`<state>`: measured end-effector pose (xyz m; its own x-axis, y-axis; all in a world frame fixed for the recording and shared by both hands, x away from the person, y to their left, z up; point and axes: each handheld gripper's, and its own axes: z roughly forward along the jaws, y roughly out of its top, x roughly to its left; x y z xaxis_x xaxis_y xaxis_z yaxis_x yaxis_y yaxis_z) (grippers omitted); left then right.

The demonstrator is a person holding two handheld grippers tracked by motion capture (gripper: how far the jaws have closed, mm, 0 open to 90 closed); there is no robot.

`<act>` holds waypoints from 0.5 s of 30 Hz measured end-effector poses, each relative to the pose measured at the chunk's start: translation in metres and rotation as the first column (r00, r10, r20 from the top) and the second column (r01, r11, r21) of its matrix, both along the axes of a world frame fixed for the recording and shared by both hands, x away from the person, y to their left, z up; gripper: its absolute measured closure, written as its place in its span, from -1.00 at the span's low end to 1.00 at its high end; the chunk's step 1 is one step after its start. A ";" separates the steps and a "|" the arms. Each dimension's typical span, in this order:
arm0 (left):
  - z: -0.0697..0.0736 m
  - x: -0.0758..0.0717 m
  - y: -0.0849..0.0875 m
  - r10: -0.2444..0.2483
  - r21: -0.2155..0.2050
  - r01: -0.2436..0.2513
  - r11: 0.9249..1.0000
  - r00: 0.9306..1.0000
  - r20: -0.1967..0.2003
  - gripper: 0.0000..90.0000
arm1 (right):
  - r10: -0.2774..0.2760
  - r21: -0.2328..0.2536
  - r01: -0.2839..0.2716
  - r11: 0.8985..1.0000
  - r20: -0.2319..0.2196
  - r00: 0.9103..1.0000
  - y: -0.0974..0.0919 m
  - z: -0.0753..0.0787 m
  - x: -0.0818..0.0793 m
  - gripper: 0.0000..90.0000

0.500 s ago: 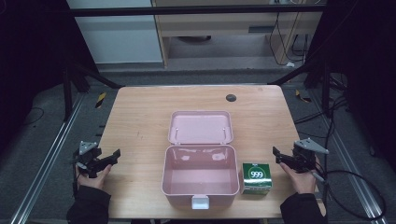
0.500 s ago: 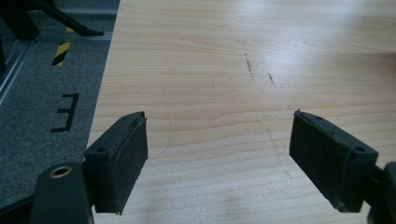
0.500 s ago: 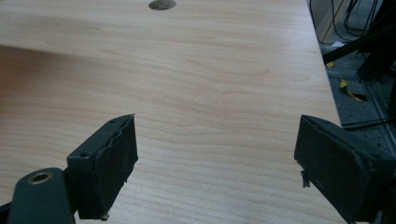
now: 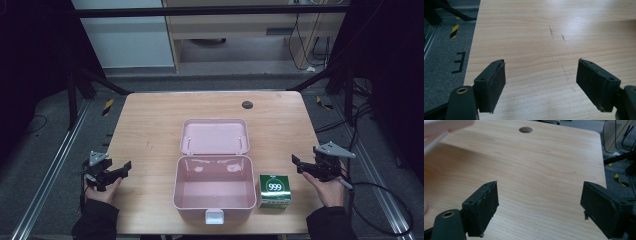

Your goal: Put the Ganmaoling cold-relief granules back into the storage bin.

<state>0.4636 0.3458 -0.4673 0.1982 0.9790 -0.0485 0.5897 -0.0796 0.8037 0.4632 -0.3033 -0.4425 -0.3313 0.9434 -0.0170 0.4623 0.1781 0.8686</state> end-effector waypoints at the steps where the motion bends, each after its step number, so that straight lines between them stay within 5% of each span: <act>1: 0.000 0.000 0.000 -0.001 0.002 0.001 1.000 1.000 -0.001 -0.48 | 0.006 -0.003 -0.006 1.000 0.006 1.000 0.000 0.003 0.000 -0.67; 15: -0.003 0.001 -0.003 -0.006 0.018 0.006 1.000 1.000 -0.021 -0.47 | 0.129 -0.067 -0.128 0.990 0.013 0.992 0.005 0.052 0.000 -0.72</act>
